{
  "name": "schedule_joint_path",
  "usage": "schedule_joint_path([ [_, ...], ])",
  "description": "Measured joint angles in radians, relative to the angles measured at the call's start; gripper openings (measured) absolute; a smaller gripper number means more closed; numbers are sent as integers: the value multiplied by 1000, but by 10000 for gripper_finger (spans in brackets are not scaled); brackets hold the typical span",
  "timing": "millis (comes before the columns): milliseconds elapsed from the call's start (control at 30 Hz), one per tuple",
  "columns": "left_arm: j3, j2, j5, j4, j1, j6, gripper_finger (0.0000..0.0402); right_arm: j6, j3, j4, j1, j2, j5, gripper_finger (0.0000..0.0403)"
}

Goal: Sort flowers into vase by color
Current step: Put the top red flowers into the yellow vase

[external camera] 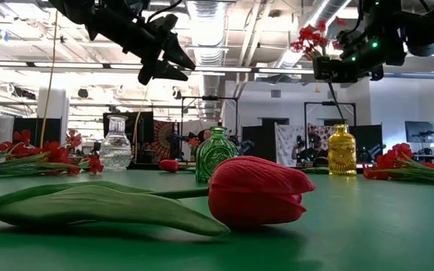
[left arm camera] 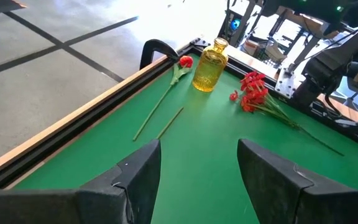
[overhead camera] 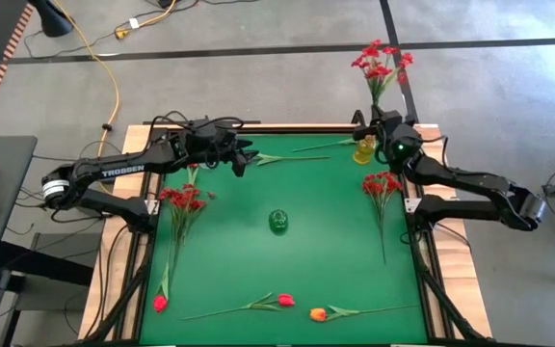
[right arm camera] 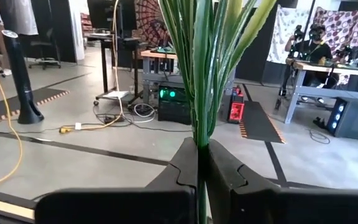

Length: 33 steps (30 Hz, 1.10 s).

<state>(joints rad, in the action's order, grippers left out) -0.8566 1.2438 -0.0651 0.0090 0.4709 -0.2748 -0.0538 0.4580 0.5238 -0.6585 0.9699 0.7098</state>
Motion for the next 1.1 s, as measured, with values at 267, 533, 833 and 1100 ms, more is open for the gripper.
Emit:
schedule_joint_path([
  [267,0,0,0,0,0,-18,200,32,-54,66,-6,0,1,35],
  [533,0,0,1,0,0,-37,200,24,-90,151,-4,0,28,35],
  [833,0,0,1,0,0,-37,200,20,-90,236,-4,-1,27,35],
  [1100,0,0,0,0,0,-37,200,25,-90,236,-4,21,0,35],
])
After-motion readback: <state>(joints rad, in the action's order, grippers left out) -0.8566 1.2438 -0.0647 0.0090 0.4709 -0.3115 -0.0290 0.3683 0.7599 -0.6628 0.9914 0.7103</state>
